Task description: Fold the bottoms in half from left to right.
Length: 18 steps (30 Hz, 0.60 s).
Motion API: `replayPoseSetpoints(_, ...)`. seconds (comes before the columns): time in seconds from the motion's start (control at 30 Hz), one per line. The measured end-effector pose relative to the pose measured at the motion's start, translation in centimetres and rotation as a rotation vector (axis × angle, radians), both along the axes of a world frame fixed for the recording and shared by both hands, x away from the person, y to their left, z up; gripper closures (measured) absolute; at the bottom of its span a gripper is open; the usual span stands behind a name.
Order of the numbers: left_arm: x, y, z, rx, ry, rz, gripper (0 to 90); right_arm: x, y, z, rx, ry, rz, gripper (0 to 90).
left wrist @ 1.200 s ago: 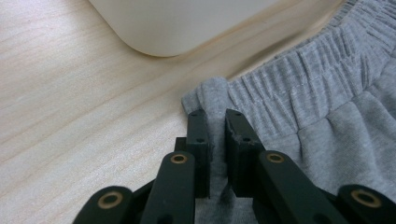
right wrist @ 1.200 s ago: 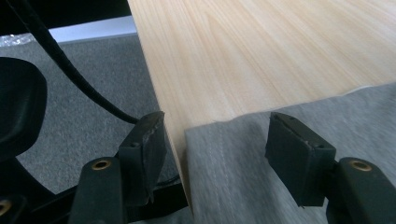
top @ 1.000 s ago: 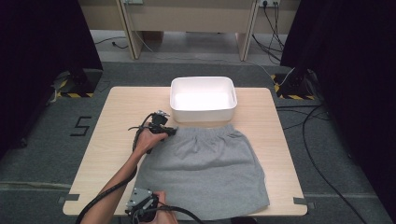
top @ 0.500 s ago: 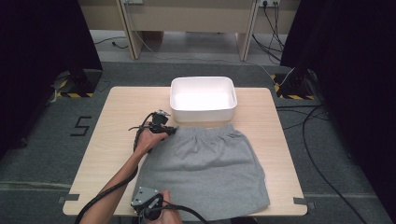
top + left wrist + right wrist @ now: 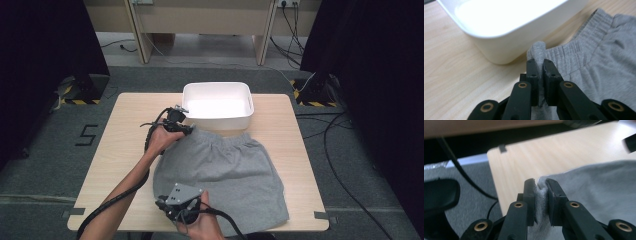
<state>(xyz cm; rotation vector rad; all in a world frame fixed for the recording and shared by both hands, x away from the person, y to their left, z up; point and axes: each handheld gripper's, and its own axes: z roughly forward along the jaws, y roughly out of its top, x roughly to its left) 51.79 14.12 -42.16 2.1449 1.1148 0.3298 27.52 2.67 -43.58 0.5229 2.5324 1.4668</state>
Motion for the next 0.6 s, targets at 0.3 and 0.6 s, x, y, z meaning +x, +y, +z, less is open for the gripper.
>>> replayPoseSetpoints(0.3,0.3,-2.6,2.7,0.022,0.0,0.007,84.2,0.1,-6.7,2.9,0.051,-0.042,-0.098,79.4)
replayPoseSetpoints(0.6,0.3,-7.0,4.2,0.052,-0.009,-0.012,84.2,-0.5,-14.6,3.6,0.095,-0.045,-0.244,79.5)
